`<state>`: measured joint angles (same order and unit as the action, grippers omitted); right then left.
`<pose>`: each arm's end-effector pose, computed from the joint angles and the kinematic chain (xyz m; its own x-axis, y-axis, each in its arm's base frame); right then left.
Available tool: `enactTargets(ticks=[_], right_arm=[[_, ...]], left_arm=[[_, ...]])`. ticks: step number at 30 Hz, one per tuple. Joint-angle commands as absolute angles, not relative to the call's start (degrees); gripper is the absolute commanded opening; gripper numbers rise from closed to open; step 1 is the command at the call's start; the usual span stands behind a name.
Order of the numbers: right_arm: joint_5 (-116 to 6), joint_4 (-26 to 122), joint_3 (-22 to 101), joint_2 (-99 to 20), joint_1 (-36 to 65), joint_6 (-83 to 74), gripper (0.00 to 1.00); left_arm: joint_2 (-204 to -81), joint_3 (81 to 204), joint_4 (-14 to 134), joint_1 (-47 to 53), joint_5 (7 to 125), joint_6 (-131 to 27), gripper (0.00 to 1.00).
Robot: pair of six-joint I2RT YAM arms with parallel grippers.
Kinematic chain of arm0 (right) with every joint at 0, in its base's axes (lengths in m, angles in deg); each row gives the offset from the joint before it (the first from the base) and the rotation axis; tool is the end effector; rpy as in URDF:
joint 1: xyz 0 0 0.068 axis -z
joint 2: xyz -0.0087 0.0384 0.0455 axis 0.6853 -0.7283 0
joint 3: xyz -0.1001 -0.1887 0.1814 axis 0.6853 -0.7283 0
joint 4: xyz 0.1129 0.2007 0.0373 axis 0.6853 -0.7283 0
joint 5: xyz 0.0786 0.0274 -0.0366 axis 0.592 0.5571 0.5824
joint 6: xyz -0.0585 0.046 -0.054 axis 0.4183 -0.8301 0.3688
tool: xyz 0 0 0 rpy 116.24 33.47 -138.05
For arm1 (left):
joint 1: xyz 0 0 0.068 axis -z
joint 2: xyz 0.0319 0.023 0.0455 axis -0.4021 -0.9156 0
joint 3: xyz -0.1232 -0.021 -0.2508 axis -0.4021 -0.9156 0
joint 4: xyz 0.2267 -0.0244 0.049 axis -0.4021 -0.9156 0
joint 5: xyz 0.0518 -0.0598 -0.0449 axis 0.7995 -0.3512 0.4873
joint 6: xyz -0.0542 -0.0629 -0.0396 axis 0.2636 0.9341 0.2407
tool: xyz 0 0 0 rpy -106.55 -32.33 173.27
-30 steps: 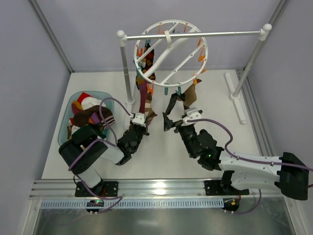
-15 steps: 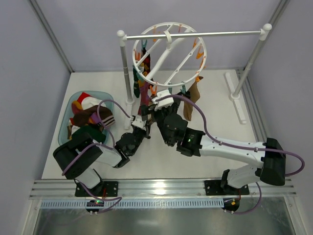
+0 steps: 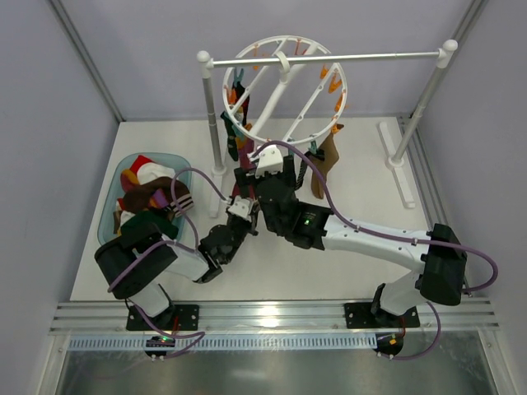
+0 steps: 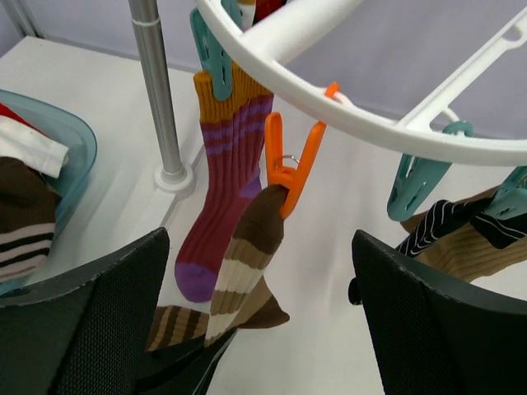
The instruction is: Remove the socks clipped to the hanger
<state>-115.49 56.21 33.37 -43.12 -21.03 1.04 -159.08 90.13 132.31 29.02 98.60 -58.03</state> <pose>0.2076 0.2801 0.3666 -0.0646 -0.1010 -0.9928 -0.2066 0.9747 -0.0857 0.2094 -0.2185 0.2063 -0.0190 -0.1199 -0.9926 0.4721 0.8741 -0.1146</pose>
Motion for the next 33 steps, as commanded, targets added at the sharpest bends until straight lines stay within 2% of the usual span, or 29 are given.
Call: enactTargets(ticks=[1, 10, 20, 27, 33], right_arm=[[-116.4, 54.4, 32.6, -41.5, -20.3, -2.1, 0.91], [-114.2, 56.3, 35.4, -45.6, -16.6, -2.0, 0.89], [-119.4, 62.1, 38.8, -51.0, -17.1, 2.0, 0.84], [-129.0, 77.2, 38.8, -54.3, -19.1, 14.6, 0.84], [-133.6, 88.6, 39.5, -58.1, -19.5, 25.2, 0.79]], left_arm=[[-160.0, 91.5, 146.4, 30.0, 100.2, -59.2, 0.0], [-160.7, 92.3, 146.4, 31.7, 101.6, -60.8, 0.0], [-160.5, 91.9, 146.5, 32.5, 101.4, -61.0, 0.0], [-161.0, 92.0, 146.4, 32.9, 101.4, -61.3, 0.0], [-161.3, 92.0, 146.5, 32.9, 101.7, -61.5, 0.0]])
